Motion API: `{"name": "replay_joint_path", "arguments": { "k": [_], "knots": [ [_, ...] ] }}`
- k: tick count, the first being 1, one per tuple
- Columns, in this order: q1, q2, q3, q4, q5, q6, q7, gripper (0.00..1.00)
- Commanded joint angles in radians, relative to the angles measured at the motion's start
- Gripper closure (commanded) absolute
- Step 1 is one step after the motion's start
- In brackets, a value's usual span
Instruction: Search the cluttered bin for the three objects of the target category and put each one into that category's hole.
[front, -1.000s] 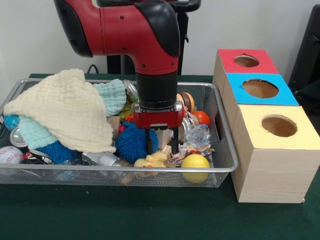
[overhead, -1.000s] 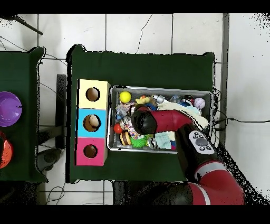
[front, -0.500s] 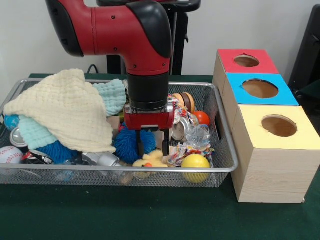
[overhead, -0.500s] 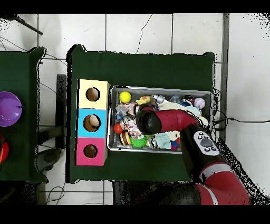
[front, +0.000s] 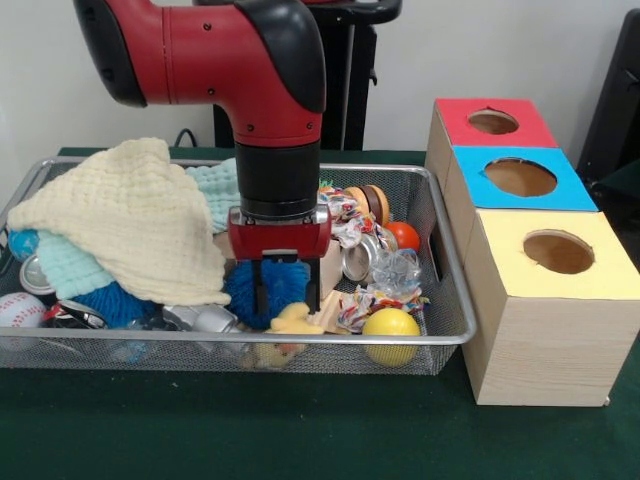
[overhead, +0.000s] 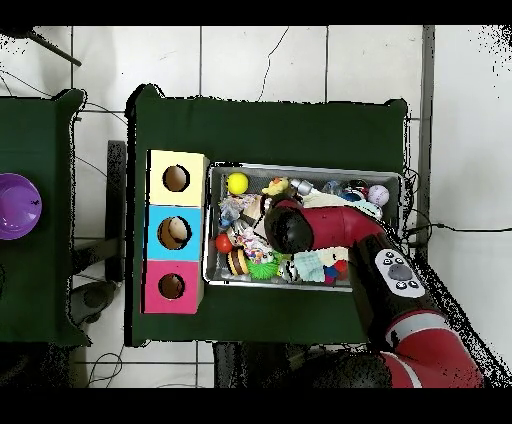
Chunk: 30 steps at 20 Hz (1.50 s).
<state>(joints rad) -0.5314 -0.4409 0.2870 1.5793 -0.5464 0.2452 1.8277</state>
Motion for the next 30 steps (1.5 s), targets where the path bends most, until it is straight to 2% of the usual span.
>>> {"name": "replay_joint_path", "arguments": {
  "k": [1, 6, 10, 15, 29, 30],
  "knots": [
    [-0.022, -0.003, 0.076, -0.053, -0.025, 0.038, -0.043, 0.0],
    [-0.012, 0.003, 0.091, -0.077, -0.014, 0.04, -0.036, 0.0],
    [-0.01, 0.01, 0.089, -0.079, -0.026, -0.006, -0.018, 0.0],
    [-0.004, 0.029, 0.07, -0.074, -0.059, -0.113, 0.019, 0.0],
    [0.008, 0.039, 0.048, -0.076, -0.059, -0.15, 0.014, 0.0],
    [0.0, 0.039, 0.063, -0.074, -0.068, -0.149, -0.004, 1.0]
  ]
}}
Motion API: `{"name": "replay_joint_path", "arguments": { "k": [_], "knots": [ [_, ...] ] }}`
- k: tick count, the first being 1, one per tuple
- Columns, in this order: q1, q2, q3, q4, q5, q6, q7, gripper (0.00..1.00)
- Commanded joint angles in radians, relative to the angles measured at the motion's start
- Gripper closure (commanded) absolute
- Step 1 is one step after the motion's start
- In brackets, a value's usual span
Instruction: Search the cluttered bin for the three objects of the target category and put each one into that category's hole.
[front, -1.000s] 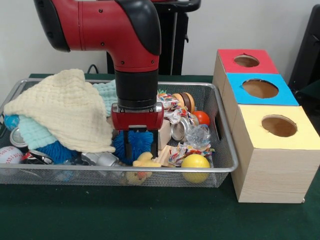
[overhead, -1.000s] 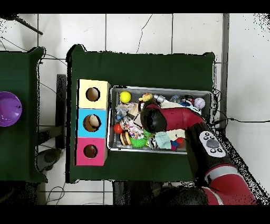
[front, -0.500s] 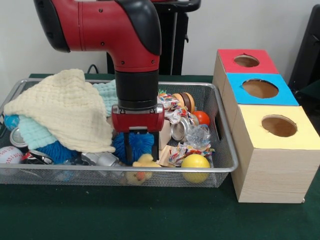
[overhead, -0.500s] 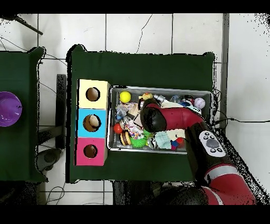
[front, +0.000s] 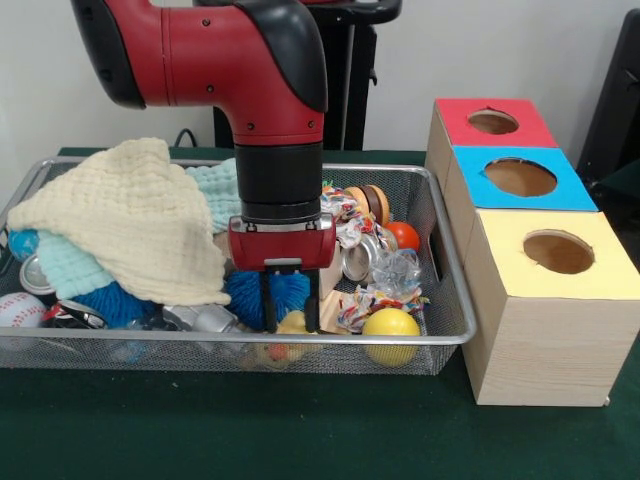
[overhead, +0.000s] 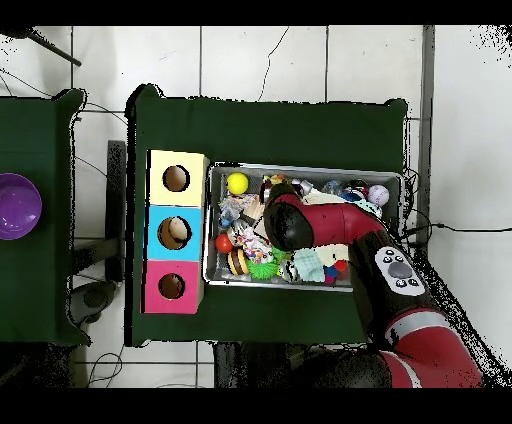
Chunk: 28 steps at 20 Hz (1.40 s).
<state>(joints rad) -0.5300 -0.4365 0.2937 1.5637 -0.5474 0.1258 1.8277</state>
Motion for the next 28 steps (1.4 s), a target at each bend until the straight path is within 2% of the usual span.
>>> {"name": "replay_joint_path", "arguments": {
  "k": [1, 6, 12, 16, 22, 28],
  "knots": [
    [-0.007, 0.035, 0.064, -0.057, -0.06, -0.007, -0.013, 1.0],
    [-0.011, 0.028, 0.069, -0.059, -0.024, 0.086, -0.032, 1.0],
    [-0.008, 0.015, 0.077, -0.055, -0.021, 0.102, -0.042, 1.0],
    [0.005, -0.048, 0.063, -0.019, 0.017, 0.187, -0.039, 1.0],
    [-0.007, -0.186, 0.097, 0.058, 0.088, 0.367, -0.079, 1.0],
    [-0.003, -0.22, 0.1, 0.074, 0.104, 0.424, -0.066, 1.0]
  ]
}}
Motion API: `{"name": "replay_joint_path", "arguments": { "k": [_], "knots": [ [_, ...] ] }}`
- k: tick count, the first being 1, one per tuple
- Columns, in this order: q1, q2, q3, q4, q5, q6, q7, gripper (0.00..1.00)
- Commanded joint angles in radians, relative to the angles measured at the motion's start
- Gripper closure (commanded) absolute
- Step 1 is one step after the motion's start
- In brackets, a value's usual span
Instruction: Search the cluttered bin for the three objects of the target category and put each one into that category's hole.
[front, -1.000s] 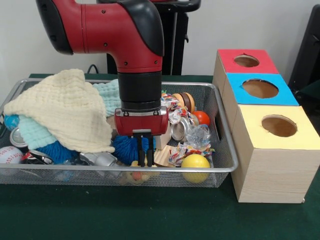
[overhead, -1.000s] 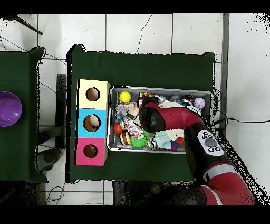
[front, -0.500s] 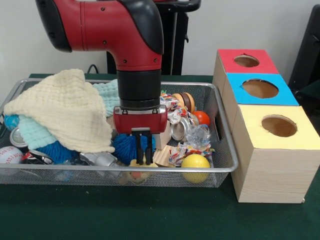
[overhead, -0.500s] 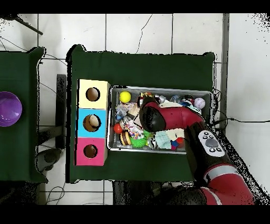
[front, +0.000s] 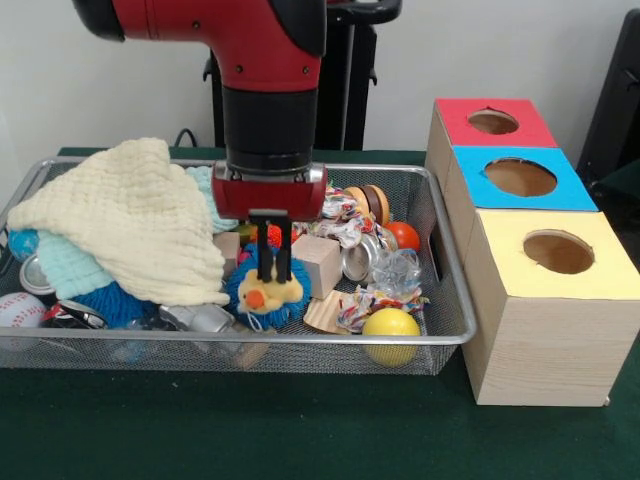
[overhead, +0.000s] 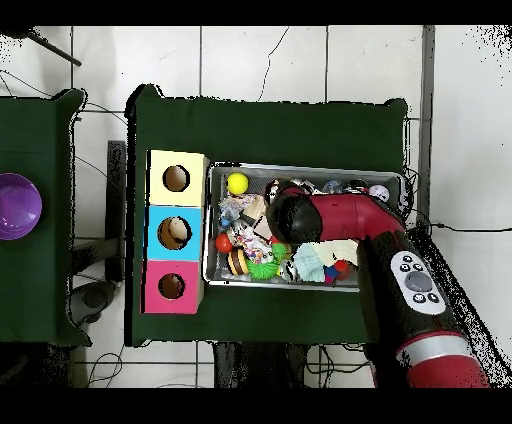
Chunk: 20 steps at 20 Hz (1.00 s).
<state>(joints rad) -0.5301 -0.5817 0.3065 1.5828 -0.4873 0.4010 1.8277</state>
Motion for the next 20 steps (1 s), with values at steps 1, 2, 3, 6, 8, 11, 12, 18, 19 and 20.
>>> {"name": "replay_joint_path", "arguments": {
  "k": [1, 2, 3, 6, 8, 11, 12, 18, 19, 20],
  "knots": [
    [-0.003, -0.078, 0.09, 0.058, 0.043, 0.152, -0.067, 1.0],
    [-0.001, -0.082, 0.089, 0.06, 0.043, 0.158, -0.064, 1.0],
    [0.002, -0.09, 0.087, 0.063, 0.046, 0.171, -0.061, 1.0],
    [0.024, -0.111, 0.071, 0.074, 0.069, 0.246, -0.044, 1.0],
    [0.05, -0.12, 0.049, 0.078, 0.105, 0.348, -0.02, 1.0],
    [0.087, -0.134, 0.023, 0.074, 0.158, 0.468, 0.026, 1.0],
    [0.098, -0.14, 0.017, 0.074, 0.174, 0.498, 0.043, 1.0],
    [0.14, -0.17, -0.005, 0.107, 0.281, 0.614, 0.138, 1.0],
    [0.147, -0.178, -0.008, 0.112, 0.292, 0.628, 0.143, 1.0],
    [0.152, -0.184, -0.011, 0.121, 0.31, 0.637, 0.154, 1.0]
  ]
}}
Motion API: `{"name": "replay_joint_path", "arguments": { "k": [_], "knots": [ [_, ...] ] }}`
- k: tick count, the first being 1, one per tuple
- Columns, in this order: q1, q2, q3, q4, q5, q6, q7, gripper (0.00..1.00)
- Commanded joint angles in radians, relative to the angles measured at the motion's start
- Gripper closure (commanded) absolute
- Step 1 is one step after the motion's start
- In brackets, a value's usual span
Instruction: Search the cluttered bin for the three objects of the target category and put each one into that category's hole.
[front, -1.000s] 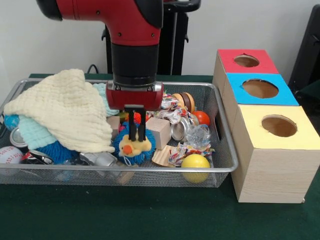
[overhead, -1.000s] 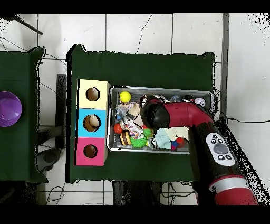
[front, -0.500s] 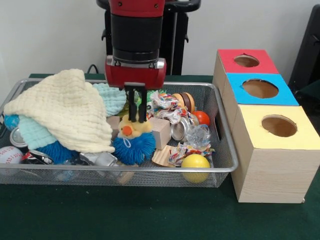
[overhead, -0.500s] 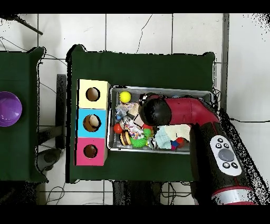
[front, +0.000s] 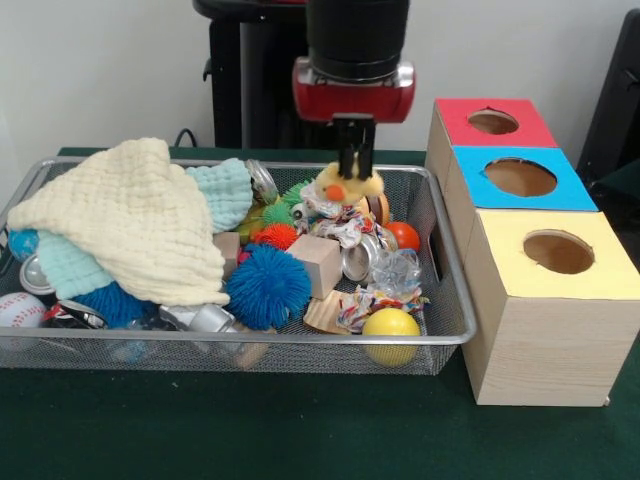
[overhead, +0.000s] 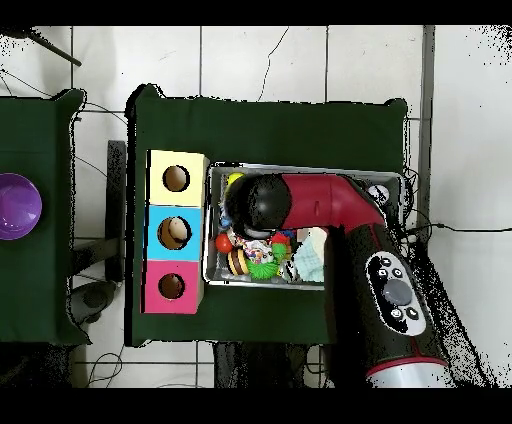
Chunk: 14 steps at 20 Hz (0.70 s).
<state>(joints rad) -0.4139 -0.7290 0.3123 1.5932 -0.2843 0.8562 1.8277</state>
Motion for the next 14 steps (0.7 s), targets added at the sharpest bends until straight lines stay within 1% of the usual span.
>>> {"name": "replay_joint_path", "arguments": {
  "k": [1, 8, 10, 13, 14],
  "knots": [
    [0.042, -0.042, -0.02, 0.115, 0.123, 0.198, 0.163, 1.0],
    [0.093, -0.095, -0.054, 0.121, 0.172, 0.267, 0.181, 1.0],
    [0.105, -0.109, -0.062, 0.122, 0.179, 0.286, 0.175, 1.0],
    [0.128, -0.126, -0.082, 0.119, 0.196, 0.318, 0.194, 1.0],
    [0.135, -0.137, -0.09, 0.136, 0.206, 0.313, 0.202, 1.0]
  ]
}}
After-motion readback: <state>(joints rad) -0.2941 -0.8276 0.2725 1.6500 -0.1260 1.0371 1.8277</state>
